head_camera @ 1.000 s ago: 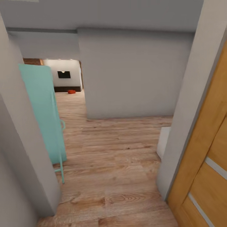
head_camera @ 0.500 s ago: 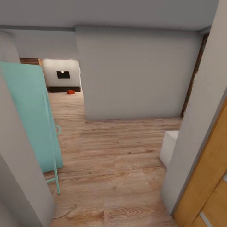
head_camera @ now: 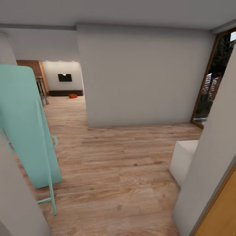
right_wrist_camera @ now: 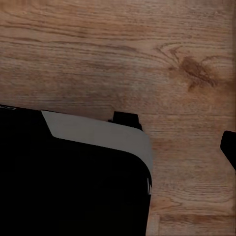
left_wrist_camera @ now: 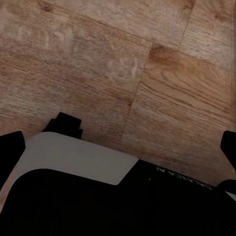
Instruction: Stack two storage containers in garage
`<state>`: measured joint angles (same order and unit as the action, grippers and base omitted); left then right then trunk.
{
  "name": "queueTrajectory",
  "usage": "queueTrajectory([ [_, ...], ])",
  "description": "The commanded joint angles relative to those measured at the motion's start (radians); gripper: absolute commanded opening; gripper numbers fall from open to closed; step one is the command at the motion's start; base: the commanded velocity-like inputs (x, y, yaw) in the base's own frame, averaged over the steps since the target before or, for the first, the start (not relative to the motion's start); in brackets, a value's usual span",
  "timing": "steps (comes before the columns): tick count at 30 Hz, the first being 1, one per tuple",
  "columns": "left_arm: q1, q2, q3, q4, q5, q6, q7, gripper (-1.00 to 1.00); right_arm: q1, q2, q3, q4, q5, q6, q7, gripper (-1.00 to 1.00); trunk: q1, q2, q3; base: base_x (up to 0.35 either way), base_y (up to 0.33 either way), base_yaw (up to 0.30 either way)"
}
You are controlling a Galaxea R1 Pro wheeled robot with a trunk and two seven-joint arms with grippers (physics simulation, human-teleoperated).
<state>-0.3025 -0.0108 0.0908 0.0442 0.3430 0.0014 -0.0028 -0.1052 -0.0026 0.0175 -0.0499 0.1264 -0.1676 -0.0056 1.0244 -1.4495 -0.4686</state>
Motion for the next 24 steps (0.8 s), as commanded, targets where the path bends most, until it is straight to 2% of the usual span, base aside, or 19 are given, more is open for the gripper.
queueTrajectory([
  [1,-0.001,0.000,0.008,0.002,0.001,0.000,0.000,1.00,-0.001,0.000,0.001,0.001,0.007,-0.003,-0.001,1.00,0.001,0.000,-0.001,0.341,0.000,0.000],
  [24,-0.001,0.000,0.008,0.002,0.001,0.000,0.000,1.00,-0.001,0.000,0.001,0.001,0.007,-0.003,-0.001,1.00,0.001,0.000,-0.001,0.342,0.000,0.000],
])
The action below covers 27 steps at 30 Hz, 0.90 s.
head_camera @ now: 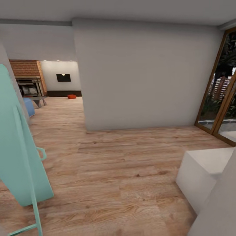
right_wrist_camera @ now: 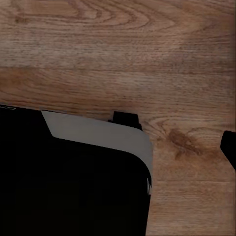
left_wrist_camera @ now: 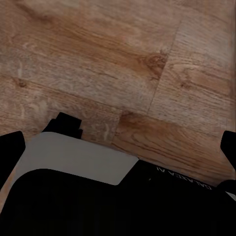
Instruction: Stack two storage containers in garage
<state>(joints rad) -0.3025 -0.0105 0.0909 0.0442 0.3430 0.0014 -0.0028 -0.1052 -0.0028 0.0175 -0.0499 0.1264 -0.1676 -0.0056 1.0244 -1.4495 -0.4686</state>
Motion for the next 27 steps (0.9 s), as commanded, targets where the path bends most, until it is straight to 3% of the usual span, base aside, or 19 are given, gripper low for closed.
queueTrajectory([
  [1,-0.001,0.000,0.008,0.002,0.001,0.000,0.000,1.00,-0.001,0.000,0.001,0.001,0.007,-0.003,-0.001,1.00,0.001,0.000,-0.001,0.342,0.000,0.000],
  [15,-0.001,0.000,0.007,0.002,0.001,0.000,0.000,1.00,-0.001,0.001,0.001,0.001,0.007,-0.003,-0.001,1.00,0.001,0.000,-0.008,0.342,0.000,0.130],
  [27,-0.001,0.000,0.007,0.002,0.001,0.000,0.000,1.00,-0.001,0.000,0.001,0.000,0.007,-0.003,-0.001,1.00,0.001,0.000,-0.008,0.342,0.000,0.013],
])
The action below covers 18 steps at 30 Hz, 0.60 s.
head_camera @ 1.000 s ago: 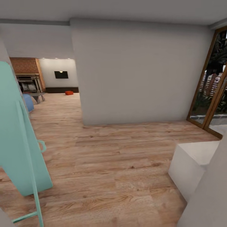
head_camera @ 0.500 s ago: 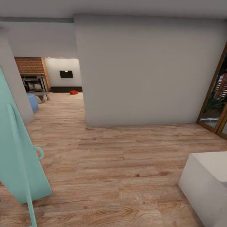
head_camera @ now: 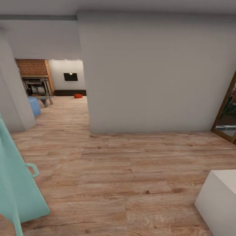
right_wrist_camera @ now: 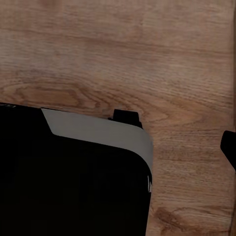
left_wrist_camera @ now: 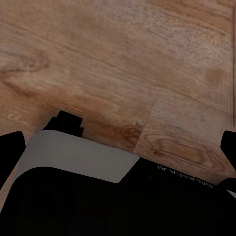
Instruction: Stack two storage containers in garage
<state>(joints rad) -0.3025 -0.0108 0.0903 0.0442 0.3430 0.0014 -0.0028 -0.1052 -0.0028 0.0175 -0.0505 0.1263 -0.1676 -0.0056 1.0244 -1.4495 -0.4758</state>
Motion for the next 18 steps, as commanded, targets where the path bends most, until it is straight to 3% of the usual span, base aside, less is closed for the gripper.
queueTrajectory([
  [1,-0.001,0.000,0.008,0.002,0.001,0.000,0.000,1.00,-0.001,0.000,0.001,0.001,0.007,-0.003,-0.001,1.00,0.001,0.000,-0.001,0.342,0.000,0.000],
  [7,-0.001,0.000,0.008,0.002,0.001,0.000,0.000,1.00,-0.001,0.001,0.001,0.001,0.007,-0.003,-0.001,1.00,0.001,0.000,-0.001,0.342,0.000,0.023],
  [18,-0.001,0.000,0.008,0.002,0.001,0.000,0.000,1.00,-0.001,0.001,0.001,0.001,0.007,-0.003,-0.001,1.00,0.001,0.000,-0.001,0.342,0.000,0.244],
])
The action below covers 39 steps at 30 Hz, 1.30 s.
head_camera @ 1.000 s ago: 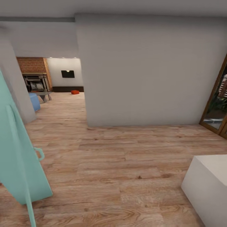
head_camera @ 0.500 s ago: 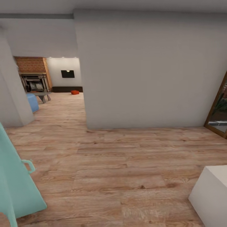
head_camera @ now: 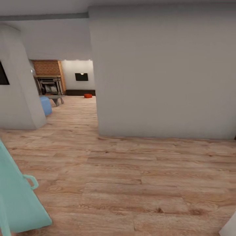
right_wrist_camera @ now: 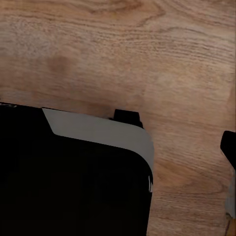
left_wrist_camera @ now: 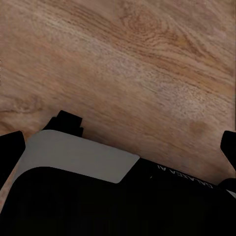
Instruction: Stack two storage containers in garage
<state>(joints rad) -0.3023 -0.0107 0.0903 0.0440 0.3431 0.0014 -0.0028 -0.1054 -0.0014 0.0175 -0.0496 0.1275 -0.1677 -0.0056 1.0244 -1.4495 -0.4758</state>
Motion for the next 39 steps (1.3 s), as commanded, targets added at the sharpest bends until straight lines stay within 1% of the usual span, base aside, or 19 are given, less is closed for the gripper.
queueTrajectory([
  [1,-0.001,0.000,0.008,0.002,0.000,0.000,0.000,1.00,0.000,0.000,0.001,0.001,0.006,-0.003,-0.001,1.00,0.001,0.000,-0.001,0.342,0.000,0.238],
  [8,-0.001,0.000,0.008,0.002,0.000,0.000,0.000,1.00,0.000,-0.001,0.001,0.001,0.006,-0.003,-0.001,1.00,0.001,0.000,-0.001,0.342,0.000,0.111],
  [39,-0.001,0.000,0.008,0.002,0.000,0.000,0.000,1.00,0.000,0.000,0.001,0.001,0.006,-0.003,-0.001,1.00,0.001,0.000,-0.001,0.342,0.000,0.002],
])
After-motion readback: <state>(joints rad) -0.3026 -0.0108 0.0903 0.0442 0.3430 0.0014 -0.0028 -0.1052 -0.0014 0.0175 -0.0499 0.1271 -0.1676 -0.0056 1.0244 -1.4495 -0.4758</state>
